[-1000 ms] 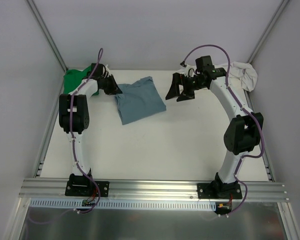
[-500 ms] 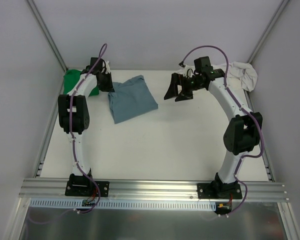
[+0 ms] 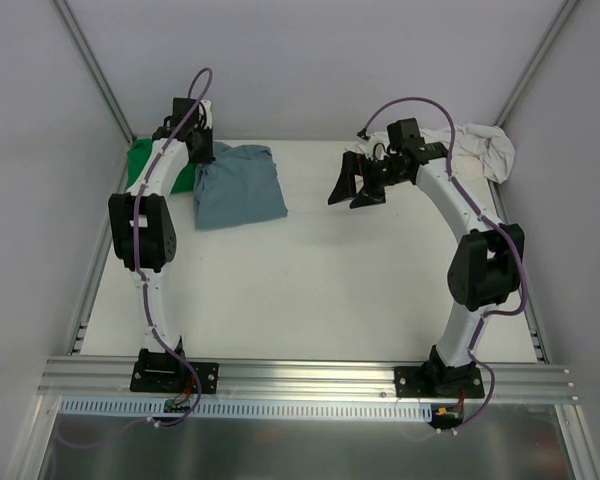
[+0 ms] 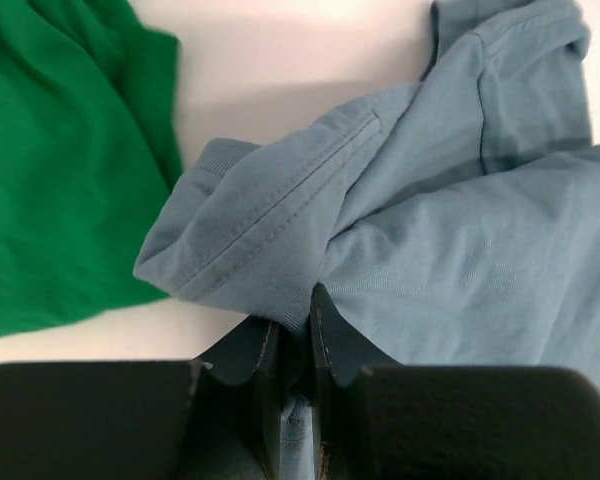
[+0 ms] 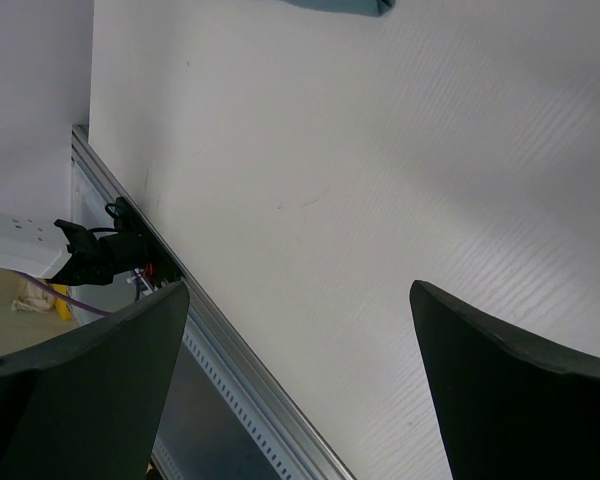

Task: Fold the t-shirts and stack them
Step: Put the neatly folded tshirt into the corner of the board with the left arm

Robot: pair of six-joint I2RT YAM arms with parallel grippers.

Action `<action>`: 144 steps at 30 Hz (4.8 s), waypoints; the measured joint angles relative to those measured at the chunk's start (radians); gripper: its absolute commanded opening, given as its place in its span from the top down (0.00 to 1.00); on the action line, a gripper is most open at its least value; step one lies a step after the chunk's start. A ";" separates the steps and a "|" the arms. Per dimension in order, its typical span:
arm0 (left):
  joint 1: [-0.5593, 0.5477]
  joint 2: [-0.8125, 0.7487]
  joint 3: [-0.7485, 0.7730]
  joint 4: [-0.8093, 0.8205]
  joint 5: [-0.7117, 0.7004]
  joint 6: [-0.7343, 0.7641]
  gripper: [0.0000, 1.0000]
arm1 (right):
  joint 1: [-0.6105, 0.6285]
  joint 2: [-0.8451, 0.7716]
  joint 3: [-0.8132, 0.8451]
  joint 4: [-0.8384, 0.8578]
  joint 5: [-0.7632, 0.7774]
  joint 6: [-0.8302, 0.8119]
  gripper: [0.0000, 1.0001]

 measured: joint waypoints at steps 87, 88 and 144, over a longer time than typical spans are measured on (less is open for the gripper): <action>0.218 0.048 0.280 0.161 0.016 0.312 1.00 | 0.135 -0.134 -0.152 -0.300 0.167 -0.039 0.01; 0.224 0.048 0.281 0.160 0.016 0.312 1.00 | 0.135 -0.133 -0.151 -0.301 0.167 -0.039 0.00; 0.412 0.138 0.287 0.317 0.065 0.145 0.01 | 0.158 0.034 0.072 -0.415 0.161 -0.064 0.00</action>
